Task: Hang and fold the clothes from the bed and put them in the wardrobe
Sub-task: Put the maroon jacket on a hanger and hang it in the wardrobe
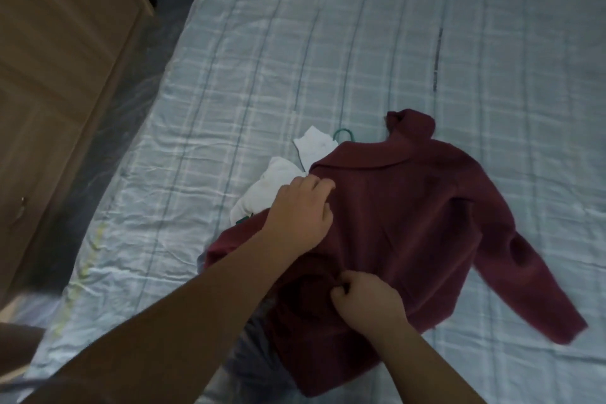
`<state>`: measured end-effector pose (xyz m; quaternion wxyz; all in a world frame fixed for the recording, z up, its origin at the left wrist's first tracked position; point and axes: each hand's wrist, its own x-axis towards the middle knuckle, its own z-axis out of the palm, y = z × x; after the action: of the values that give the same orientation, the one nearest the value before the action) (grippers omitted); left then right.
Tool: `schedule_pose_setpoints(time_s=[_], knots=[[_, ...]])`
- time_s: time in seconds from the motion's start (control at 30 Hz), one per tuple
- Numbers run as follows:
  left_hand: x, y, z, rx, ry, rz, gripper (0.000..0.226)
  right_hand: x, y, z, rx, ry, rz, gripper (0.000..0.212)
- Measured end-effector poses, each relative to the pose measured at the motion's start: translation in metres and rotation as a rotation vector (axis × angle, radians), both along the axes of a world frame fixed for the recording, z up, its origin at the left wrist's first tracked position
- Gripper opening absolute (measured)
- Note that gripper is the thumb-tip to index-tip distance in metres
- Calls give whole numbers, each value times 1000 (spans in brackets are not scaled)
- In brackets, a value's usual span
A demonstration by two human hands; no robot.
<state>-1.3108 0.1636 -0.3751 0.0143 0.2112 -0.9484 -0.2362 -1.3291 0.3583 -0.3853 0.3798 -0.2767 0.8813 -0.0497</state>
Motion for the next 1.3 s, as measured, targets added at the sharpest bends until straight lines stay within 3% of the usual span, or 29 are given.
schedule_pose_setpoints(time_s=[0.2,0.37,0.47,0.53,0.6,0.7,0.8,0.93,1.17,1.3], knots=[[-95,-40,-39,117,-99,49,47,-108,-64,2,-229,204,-101,16],[-133,-46,-97,209,-146,89,72,-193,-105,-56,-341,322,-29,65],[-138,-45,-124,199,-183,74,74,-229,-122,-88,-248,362,100,77],[-131,-43,-139,179,-199,30,63,-240,-123,-109,-99,324,171,81],[-121,-41,-152,155,-180,-4,46,-239,-117,-125,35,321,217,74],[-112,-38,-157,206,-166,20,34,-220,-109,-135,56,508,244,43],[-105,-33,-149,201,-237,-4,29,-201,-103,-127,64,497,202,22],[-82,-22,-121,244,-237,-16,32,-177,-81,-97,-35,495,135,16],[-26,13,-21,377,-235,-58,69,-106,-31,0,-170,628,86,33],[10,35,42,298,-178,-139,57,-51,7,62,-233,609,94,35]])
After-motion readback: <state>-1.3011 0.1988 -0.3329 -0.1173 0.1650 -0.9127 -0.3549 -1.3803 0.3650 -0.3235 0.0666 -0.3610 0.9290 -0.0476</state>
